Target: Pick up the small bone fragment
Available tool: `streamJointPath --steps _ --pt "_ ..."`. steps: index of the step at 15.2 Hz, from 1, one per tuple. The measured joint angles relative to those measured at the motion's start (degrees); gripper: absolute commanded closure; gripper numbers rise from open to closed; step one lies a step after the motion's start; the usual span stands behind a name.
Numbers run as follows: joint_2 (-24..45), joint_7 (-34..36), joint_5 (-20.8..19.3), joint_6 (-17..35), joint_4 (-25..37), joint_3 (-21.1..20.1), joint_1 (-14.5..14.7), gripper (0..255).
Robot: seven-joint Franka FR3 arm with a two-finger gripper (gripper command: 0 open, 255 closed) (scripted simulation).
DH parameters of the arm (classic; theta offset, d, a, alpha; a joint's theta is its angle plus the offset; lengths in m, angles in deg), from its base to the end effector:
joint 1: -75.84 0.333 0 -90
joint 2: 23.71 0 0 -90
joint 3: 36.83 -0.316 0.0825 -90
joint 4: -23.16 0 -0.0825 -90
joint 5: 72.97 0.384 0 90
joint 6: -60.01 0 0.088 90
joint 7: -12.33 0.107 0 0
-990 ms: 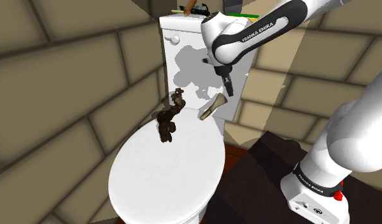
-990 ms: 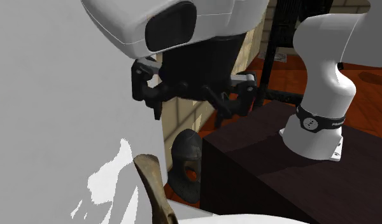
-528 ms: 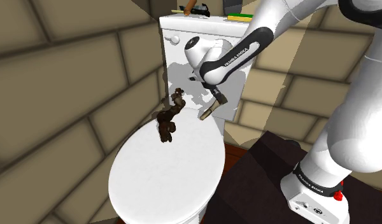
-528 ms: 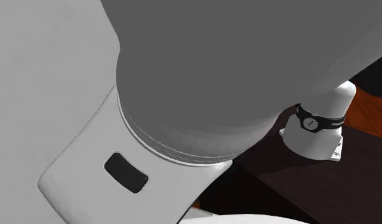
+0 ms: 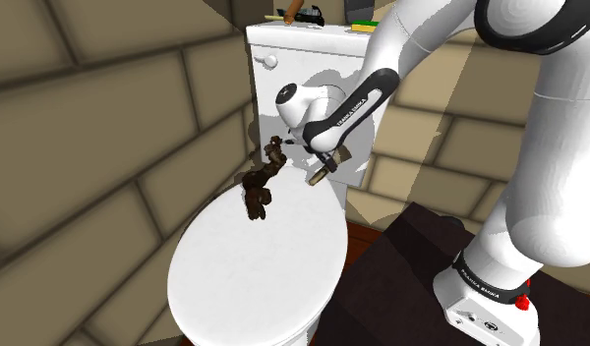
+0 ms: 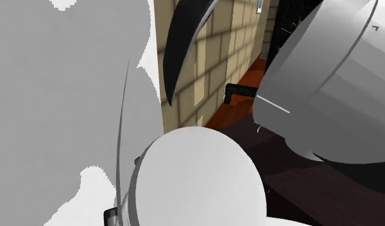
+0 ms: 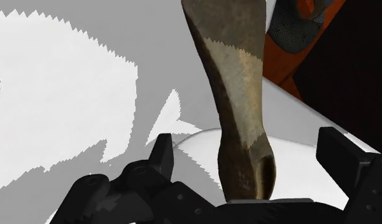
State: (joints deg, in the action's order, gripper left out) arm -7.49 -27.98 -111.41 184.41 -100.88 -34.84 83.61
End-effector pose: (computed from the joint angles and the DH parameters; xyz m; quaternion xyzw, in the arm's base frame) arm 0.5380 0.0303 0.2495 0.7726 0.5696 -0.1988 0.1979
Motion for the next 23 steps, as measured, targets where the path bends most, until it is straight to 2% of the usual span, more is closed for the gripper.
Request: streamJointPath --steps 2,3,13,23 --pt "1.1 0.8 -0.5 1.0 -0.1 0.1 0.0 0" --pt "1.3 0.9 -0.6 1.2 -0.1 0.1 0.0 255" --pt "1.5 1.0 -0.7 1.4 -0.2 0.2 0.0 255" --pt "-3.8 -2.4 1.4 -3.1 -0.1 -0.4 0.1 255"
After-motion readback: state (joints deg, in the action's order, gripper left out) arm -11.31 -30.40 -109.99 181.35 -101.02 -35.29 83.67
